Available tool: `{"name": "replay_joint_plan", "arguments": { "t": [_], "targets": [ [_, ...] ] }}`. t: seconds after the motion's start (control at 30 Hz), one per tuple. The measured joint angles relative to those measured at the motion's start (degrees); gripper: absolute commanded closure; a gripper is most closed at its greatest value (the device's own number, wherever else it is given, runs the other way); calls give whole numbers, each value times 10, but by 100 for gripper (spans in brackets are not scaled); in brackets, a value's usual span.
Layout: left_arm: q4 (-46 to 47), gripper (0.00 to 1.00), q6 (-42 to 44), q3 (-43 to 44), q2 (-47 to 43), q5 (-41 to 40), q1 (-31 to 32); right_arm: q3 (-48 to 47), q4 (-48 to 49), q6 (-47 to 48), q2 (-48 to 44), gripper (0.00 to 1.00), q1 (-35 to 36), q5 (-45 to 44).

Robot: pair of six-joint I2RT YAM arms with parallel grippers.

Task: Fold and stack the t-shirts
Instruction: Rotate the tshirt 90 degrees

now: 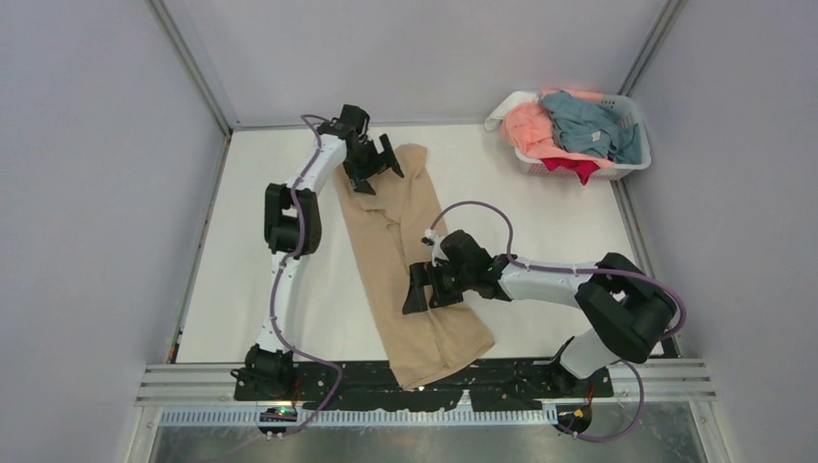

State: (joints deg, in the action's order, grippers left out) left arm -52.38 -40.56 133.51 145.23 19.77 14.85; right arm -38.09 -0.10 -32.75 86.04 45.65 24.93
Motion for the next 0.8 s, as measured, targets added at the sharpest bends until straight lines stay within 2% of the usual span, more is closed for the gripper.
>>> {"name": "replay_joint_plan", "arguments": {
  "t": [0.17, 0.3, 0.5, 0.63, 0.8],
  "targets": [
    [8, 0, -7, 10, 8, 9, -2, -34, 17, -42, 40, 5, 49, -12],
    [28, 0, -36, 25, 20, 14, -9, -40, 37, -110, 47, 5, 71, -40],
    [109, 0, -102, 50, 50, 46, -25, -33, 122, -215, 49, 5, 87, -107],
    [155, 0, -132, 64, 67, 60, -31, -45, 120, -231, 49, 5, 102, -155],
    [188, 0, -147, 70, 68, 50, -40, -65, 54, -200, 2, 5, 106, -236]
  ]
}}
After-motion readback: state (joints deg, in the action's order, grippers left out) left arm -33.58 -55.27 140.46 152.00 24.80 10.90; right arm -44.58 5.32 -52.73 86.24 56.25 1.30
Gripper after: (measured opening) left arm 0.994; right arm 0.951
